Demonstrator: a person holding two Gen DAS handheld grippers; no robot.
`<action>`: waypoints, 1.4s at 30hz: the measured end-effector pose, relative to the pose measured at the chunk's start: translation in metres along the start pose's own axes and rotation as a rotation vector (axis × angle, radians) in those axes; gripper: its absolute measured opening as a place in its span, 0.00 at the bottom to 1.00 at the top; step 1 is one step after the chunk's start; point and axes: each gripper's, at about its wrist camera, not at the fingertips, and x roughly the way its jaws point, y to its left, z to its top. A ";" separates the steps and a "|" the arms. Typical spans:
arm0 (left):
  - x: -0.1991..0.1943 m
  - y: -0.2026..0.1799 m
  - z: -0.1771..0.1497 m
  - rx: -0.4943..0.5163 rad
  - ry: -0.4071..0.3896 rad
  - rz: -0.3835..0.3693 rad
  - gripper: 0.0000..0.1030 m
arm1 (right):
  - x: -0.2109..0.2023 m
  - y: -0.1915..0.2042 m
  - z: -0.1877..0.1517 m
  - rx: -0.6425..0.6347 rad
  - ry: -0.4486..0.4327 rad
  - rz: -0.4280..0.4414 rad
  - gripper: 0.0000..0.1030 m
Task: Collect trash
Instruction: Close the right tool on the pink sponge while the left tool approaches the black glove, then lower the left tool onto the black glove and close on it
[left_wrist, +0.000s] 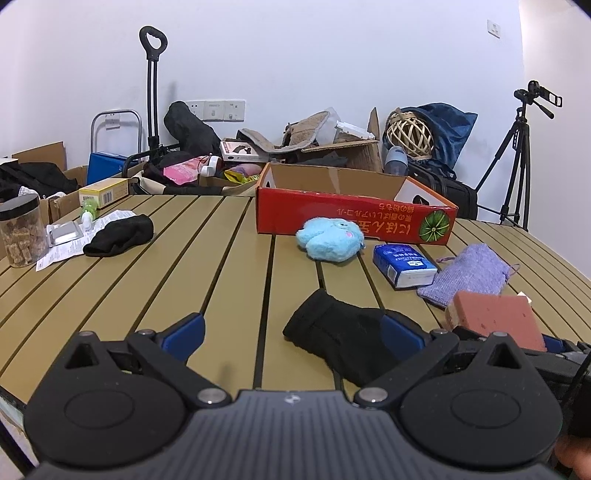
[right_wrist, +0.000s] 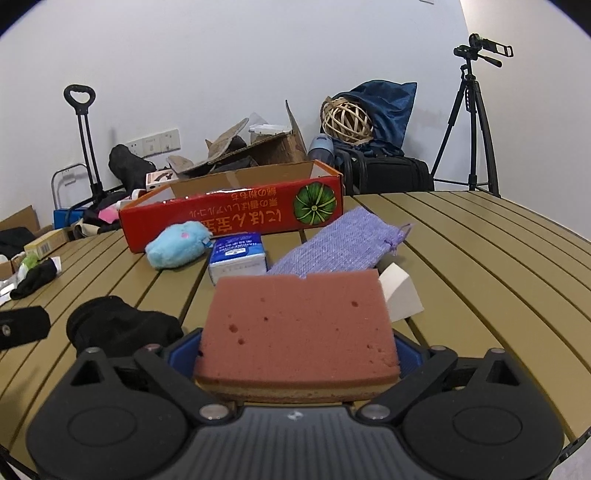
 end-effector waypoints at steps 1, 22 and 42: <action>0.000 0.000 0.000 0.002 0.001 0.000 1.00 | -0.001 0.000 0.000 0.000 -0.002 0.000 0.96; 0.022 -0.028 -0.007 0.002 0.066 -0.030 1.00 | -0.039 -0.037 0.003 0.058 -0.155 -0.036 0.95; 0.057 -0.069 -0.024 0.022 0.114 -0.004 1.00 | -0.065 -0.084 -0.006 0.074 -0.173 -0.106 0.95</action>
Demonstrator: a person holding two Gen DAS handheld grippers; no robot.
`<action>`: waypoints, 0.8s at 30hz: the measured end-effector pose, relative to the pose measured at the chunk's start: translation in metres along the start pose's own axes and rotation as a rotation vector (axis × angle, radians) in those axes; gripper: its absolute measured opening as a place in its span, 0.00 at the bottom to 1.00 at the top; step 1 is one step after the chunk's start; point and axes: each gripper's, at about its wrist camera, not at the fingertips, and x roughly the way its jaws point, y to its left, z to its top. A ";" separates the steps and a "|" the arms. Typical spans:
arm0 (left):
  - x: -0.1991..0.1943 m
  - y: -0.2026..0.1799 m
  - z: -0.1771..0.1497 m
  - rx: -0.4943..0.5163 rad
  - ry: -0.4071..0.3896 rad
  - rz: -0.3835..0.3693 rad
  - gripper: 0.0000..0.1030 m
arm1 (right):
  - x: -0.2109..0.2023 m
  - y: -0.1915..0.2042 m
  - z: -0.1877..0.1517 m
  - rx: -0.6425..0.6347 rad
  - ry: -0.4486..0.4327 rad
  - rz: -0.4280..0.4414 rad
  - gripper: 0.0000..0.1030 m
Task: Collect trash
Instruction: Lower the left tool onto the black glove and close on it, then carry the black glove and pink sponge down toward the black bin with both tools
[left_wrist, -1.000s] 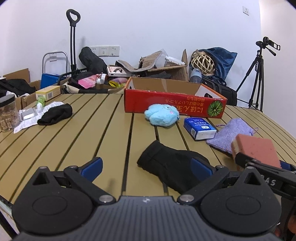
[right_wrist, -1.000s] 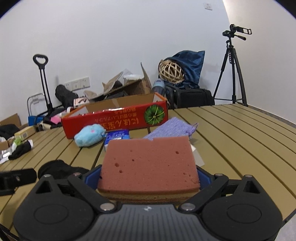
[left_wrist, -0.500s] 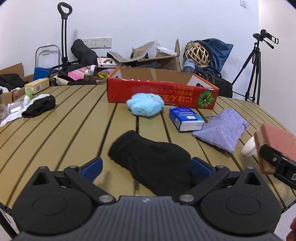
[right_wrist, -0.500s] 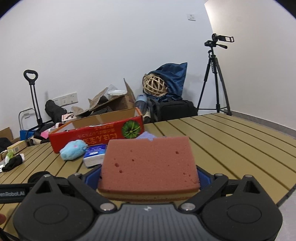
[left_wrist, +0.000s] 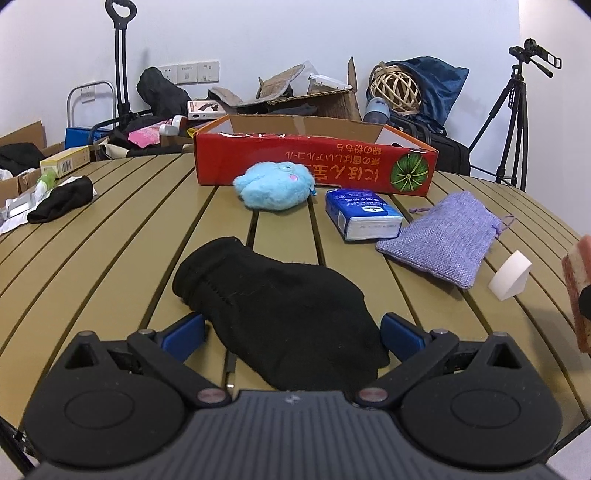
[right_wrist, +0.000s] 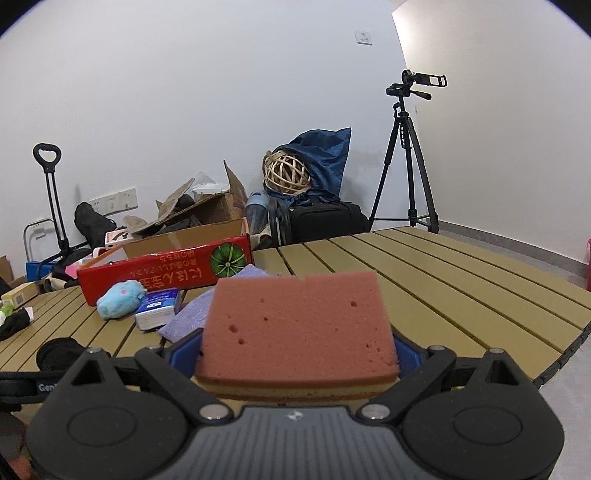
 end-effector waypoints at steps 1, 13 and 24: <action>0.000 0.000 0.000 0.003 -0.001 0.002 1.00 | -0.001 0.001 0.000 0.001 -0.001 0.000 0.95; -0.003 -0.003 -0.003 0.028 -0.030 0.013 0.77 | 0.001 0.009 -0.003 -0.029 0.014 0.014 0.95; -0.014 0.000 -0.006 0.053 -0.093 0.019 0.18 | -0.002 0.012 -0.006 -0.037 0.012 0.019 0.95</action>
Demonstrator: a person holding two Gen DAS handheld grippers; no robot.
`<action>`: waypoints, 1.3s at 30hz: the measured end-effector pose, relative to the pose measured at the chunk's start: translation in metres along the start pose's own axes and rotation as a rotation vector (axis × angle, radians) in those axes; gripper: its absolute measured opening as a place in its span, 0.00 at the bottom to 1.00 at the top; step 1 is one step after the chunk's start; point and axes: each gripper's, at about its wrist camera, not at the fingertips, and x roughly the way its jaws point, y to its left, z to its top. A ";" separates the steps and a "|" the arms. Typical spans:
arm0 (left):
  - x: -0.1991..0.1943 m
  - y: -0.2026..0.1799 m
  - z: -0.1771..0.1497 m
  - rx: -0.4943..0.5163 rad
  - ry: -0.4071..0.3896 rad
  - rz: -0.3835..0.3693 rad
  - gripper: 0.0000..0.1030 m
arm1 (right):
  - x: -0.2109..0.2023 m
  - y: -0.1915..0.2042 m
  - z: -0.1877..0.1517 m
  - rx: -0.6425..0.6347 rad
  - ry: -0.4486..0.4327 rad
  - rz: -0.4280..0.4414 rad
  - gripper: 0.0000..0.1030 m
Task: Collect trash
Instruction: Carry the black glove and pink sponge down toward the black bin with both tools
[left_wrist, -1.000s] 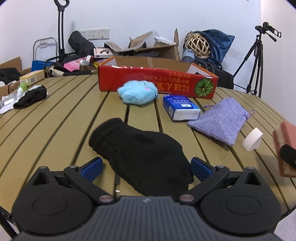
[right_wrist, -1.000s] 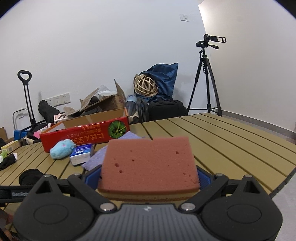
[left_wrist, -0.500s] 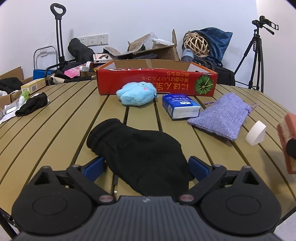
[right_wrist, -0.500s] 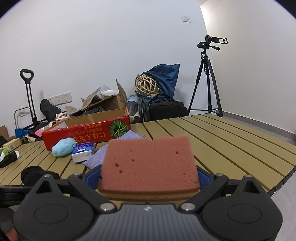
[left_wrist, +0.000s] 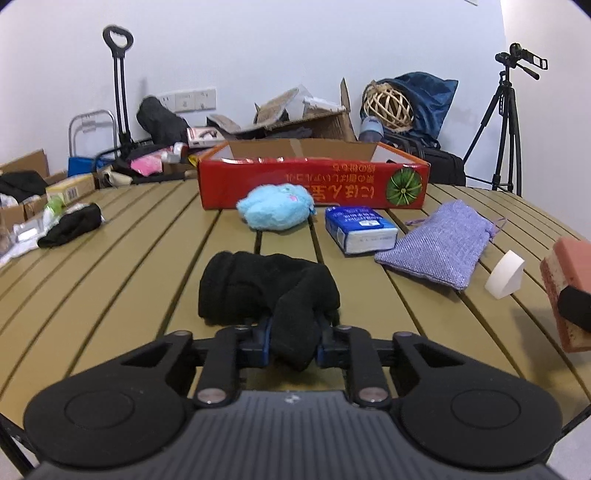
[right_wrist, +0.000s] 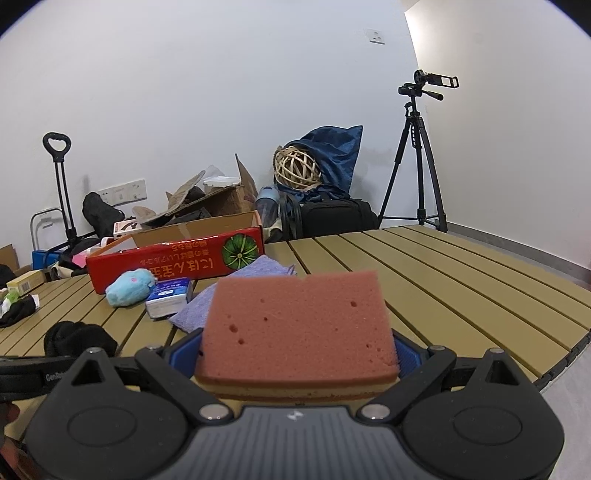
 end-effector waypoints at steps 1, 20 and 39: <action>-0.002 0.000 0.000 0.002 -0.007 -0.002 0.18 | 0.000 0.001 0.000 -0.002 -0.001 0.001 0.95; -0.054 0.011 0.005 0.011 -0.152 -0.053 0.17 | -0.021 -0.004 0.002 -0.016 -0.045 0.035 0.95; -0.091 0.044 -0.003 0.005 -0.133 -0.147 0.17 | -0.061 0.003 -0.006 -0.030 -0.076 0.135 0.95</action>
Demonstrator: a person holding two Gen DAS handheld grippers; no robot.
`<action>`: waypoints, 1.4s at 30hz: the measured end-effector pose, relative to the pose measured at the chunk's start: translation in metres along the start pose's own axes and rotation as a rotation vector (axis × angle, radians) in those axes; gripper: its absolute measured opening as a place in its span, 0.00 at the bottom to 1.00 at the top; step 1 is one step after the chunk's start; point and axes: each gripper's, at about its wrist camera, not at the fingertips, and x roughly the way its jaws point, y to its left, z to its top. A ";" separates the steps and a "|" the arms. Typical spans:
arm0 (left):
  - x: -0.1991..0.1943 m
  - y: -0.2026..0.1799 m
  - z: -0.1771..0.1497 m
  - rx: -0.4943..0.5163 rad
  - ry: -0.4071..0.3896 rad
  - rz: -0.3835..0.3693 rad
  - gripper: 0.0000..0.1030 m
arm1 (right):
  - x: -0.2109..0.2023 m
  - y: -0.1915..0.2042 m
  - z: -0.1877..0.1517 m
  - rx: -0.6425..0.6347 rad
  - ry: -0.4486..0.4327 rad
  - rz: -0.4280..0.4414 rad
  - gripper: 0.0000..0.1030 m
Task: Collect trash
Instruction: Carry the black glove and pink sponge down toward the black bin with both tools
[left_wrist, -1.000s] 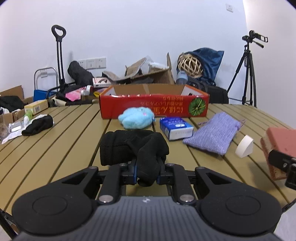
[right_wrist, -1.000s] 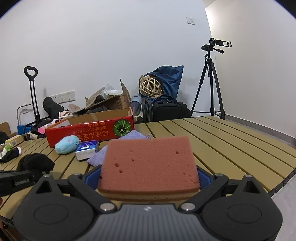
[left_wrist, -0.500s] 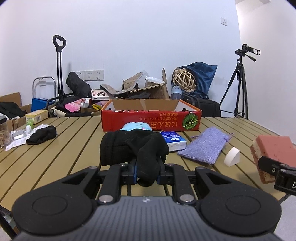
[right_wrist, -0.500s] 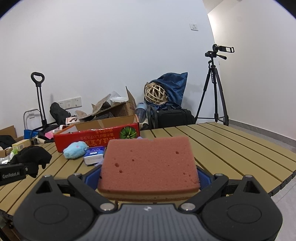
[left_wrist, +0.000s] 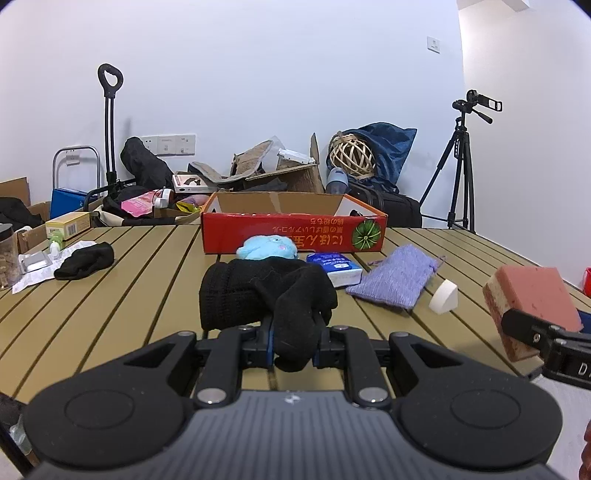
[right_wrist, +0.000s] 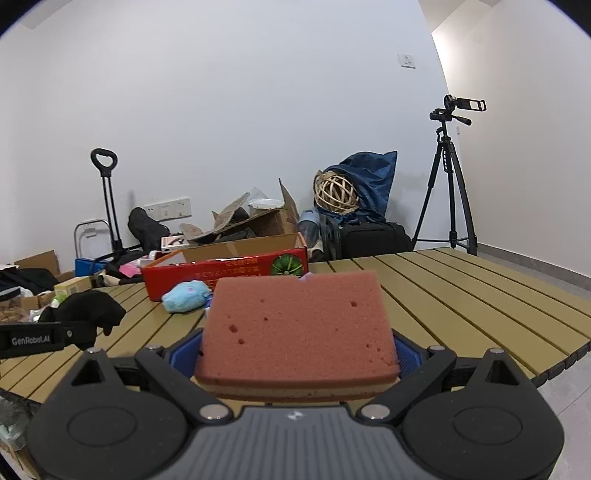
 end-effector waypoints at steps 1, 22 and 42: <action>-0.004 0.002 -0.001 -0.004 0.000 -0.003 0.17 | -0.002 0.001 -0.001 -0.002 -0.004 0.002 0.95; -0.099 0.012 -0.044 0.001 0.057 0.001 0.17 | -0.080 0.027 -0.056 -0.048 0.042 0.000 0.95; -0.134 0.031 -0.099 0.046 0.240 0.066 0.17 | -0.110 0.030 -0.101 -0.034 0.271 0.004 0.95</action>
